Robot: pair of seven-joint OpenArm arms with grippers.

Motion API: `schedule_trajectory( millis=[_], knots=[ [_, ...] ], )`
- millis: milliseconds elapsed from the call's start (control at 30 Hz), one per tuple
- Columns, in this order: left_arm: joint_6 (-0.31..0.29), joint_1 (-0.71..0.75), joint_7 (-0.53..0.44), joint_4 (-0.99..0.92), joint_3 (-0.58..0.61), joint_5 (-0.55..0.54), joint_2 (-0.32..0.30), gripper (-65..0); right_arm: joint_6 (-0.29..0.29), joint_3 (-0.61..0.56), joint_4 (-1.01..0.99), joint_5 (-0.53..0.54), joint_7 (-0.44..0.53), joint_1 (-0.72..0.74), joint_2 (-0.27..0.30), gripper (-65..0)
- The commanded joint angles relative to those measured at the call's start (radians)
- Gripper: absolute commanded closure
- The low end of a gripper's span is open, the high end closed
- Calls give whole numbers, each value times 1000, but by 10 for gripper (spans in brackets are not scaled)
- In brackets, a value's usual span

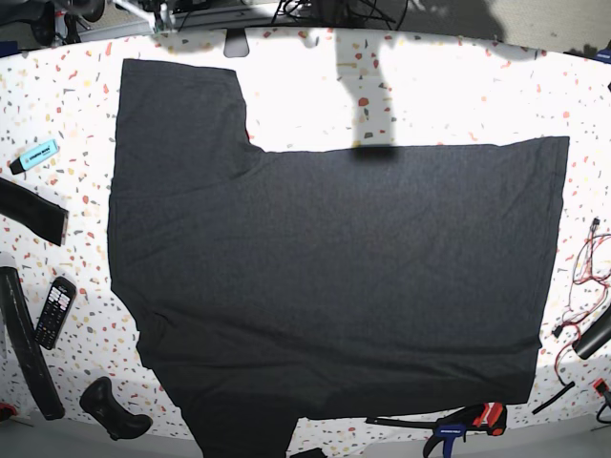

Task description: Fold the T-shirt properly

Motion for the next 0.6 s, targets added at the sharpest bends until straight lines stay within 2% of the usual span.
schedule_trajectory(
  millis=[0, 100, 200, 333, 433, 567],
  knots=[
    [-3, 29, 7, 47, 1, -2, -14, -279, 3, 1, 34, 2, -2, -46, 27, -314],
    [-3, 103, 94, 181, 1, -2, -24, -279, 3, 1, 163, 2, -6, -174, 71, -314],
    [-3, 190, 168, 322, 1, -25, -38, -279, 0, 1, 328, 10, -66, -326, 127, -314],
    [-4, 322, 280, 516, 1, -125, -63, -279, -1, 15, 588, 120, -90, -559, 233, -314],
    [-3, 423, 344, 660, -1, -172, -92, -279, -1, 87, 788, 133, -93, -740, 291, -314],
    [-4, 538, 361, 827, -1, -175, -133, -279, 1, 244, 1015, 133, -121, -945, 306, -314]
  ],
)
